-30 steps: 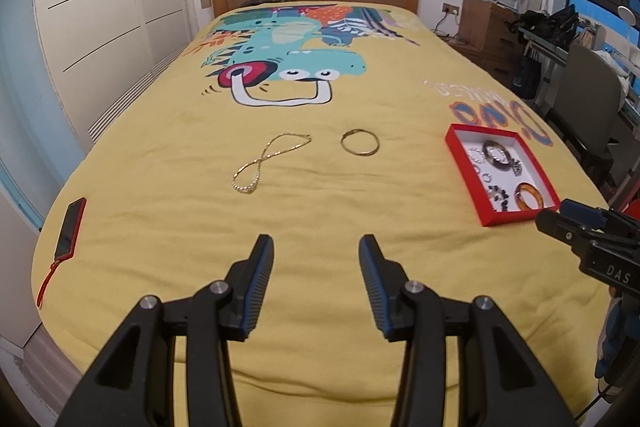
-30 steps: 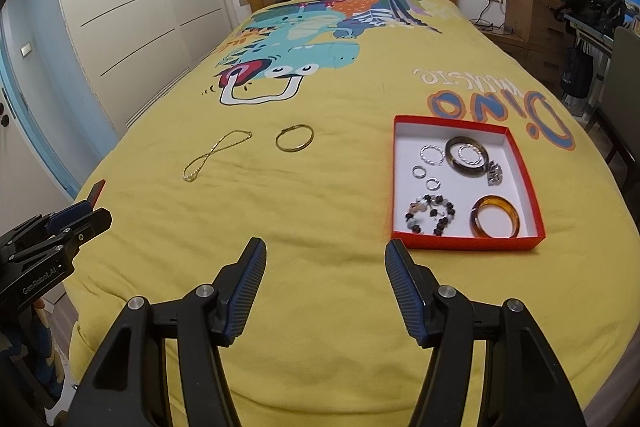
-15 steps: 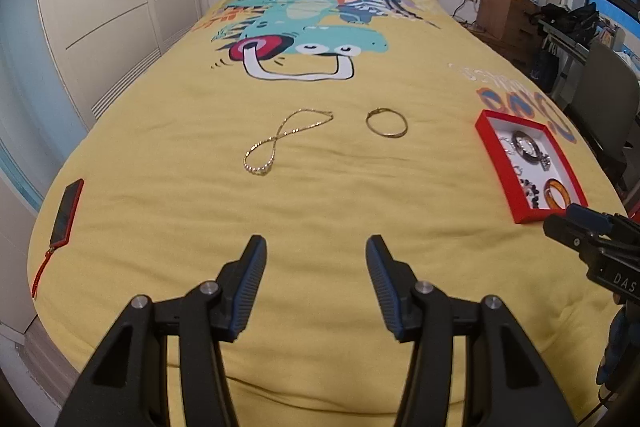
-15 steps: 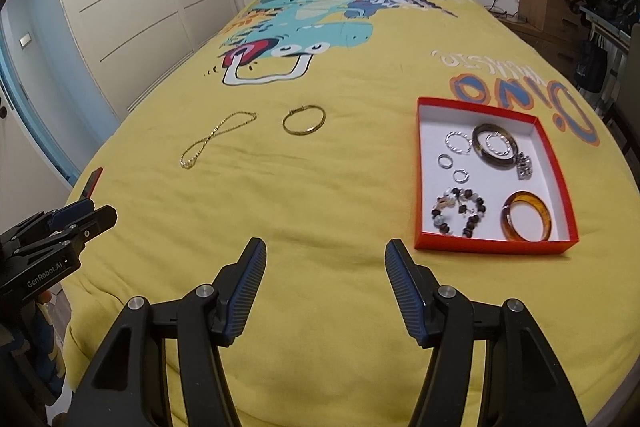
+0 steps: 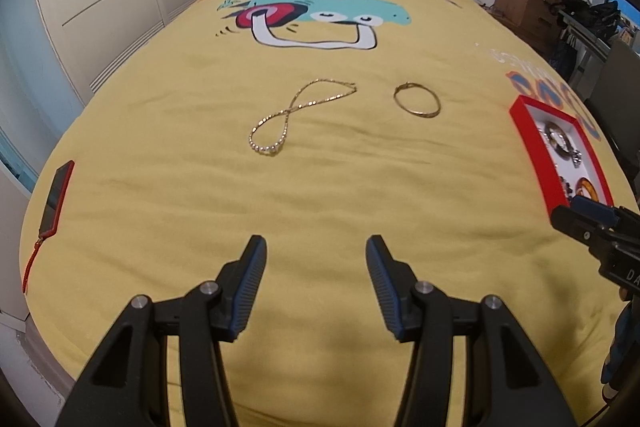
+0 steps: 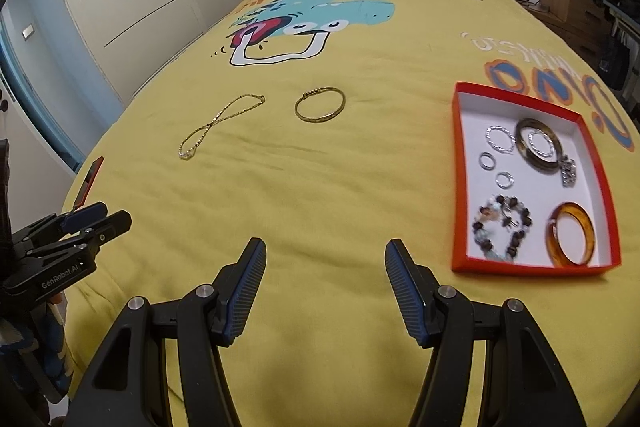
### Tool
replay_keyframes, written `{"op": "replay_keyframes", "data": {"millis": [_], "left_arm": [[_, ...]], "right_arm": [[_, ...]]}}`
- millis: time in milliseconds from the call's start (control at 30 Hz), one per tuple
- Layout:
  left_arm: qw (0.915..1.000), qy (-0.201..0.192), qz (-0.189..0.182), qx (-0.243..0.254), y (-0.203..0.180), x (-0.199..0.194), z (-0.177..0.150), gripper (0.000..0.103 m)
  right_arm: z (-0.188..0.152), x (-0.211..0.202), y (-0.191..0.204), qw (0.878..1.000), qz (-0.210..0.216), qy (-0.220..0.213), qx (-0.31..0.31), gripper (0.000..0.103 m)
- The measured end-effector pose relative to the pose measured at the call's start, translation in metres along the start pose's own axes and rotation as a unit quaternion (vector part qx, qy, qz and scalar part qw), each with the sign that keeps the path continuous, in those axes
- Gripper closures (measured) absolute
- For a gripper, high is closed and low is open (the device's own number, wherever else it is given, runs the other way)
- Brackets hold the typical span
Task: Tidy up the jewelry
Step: 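Withdraw both tools from the box toward the chain and gold bangle, then grasp the silver chain with the left tool while the right tool grasps the thin gold bangle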
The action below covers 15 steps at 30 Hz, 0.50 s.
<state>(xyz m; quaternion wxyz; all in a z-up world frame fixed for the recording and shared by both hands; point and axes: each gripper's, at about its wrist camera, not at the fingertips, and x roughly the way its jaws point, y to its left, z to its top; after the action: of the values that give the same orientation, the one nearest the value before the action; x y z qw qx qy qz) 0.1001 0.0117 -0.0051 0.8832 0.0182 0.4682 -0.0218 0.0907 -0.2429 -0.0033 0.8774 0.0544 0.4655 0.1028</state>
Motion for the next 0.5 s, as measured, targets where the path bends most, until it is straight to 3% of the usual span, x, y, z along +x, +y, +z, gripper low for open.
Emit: {"op": "replay_keyframes", "data": {"millis": [200, 500], "left_arm": [[0.9998, 0.010, 0.003, -0.018, 0.021, 0.031, 0.015, 0.053], [0.9999, 0.002, -0.008, -0.013, 0.050, 0.084, 0.070, 0.053]], "right_arm": [[0.021, 0.026, -0.003, 1.000, 0.009, 0.003, -0.002, 0.042], [0.076, 0.076, -0.010, 1.000, 0.020, -0.004, -0.004, 0.042]]}}
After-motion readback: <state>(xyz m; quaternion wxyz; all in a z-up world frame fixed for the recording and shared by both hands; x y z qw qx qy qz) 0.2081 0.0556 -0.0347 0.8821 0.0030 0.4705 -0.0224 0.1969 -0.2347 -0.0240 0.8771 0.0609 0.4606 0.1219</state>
